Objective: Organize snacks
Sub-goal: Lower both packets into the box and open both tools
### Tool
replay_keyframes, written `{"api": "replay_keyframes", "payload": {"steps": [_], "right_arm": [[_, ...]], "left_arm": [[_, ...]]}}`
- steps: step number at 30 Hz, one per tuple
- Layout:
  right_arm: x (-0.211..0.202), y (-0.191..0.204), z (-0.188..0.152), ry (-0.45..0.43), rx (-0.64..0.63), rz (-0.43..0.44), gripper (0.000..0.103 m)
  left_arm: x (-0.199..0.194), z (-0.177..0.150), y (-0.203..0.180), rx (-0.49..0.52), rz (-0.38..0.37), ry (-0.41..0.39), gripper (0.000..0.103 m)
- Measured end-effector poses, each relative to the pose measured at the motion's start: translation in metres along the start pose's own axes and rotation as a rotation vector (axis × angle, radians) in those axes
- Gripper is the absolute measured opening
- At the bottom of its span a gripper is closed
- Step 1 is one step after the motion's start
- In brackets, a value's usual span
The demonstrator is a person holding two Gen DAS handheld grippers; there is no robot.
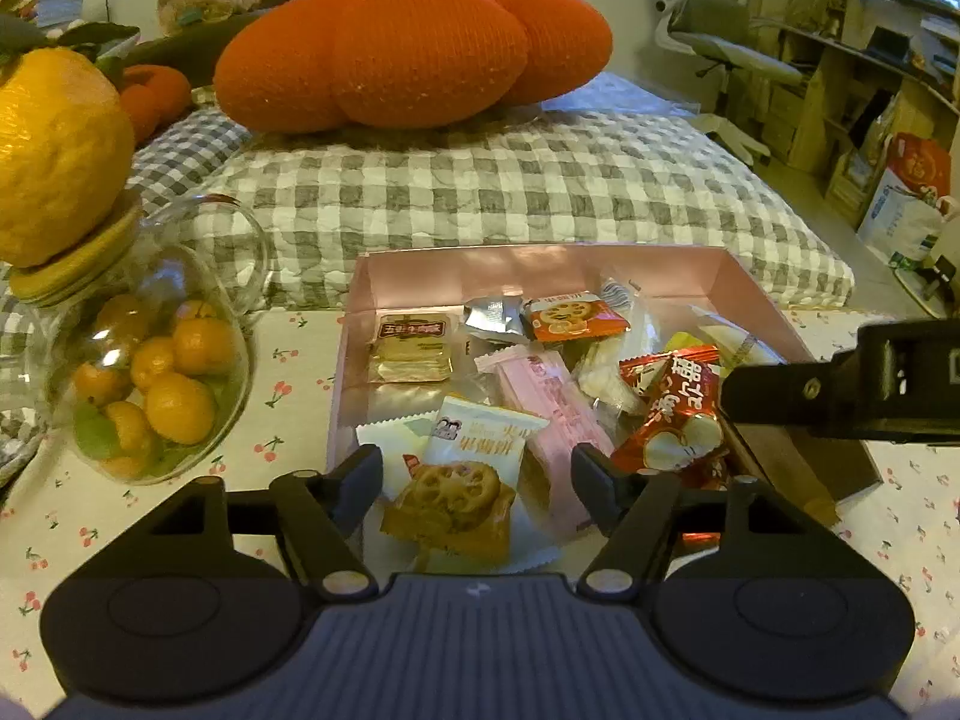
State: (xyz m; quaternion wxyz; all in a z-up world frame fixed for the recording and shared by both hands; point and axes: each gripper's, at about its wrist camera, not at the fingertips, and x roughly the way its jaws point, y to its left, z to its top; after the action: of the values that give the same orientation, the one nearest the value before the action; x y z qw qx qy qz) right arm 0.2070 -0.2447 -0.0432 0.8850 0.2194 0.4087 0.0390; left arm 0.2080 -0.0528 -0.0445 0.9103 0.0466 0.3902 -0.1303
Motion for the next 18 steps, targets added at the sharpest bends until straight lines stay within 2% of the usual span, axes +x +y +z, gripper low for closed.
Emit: {"api": "replay_keyframes", "payload": {"steps": [11,18], "right_arm": [[-0.045,-0.010,-0.008,-0.050,0.005,-0.045,0.078],[-0.077,-0.020,-0.025,-0.071,-0.009,-0.076,0.083]], "left_arm": [[-0.038,-0.011,0.005,-0.025,0.016,-0.012,0.086],[-0.064,-0.022,0.003,-0.035,0.029,-0.018,0.096]]}}
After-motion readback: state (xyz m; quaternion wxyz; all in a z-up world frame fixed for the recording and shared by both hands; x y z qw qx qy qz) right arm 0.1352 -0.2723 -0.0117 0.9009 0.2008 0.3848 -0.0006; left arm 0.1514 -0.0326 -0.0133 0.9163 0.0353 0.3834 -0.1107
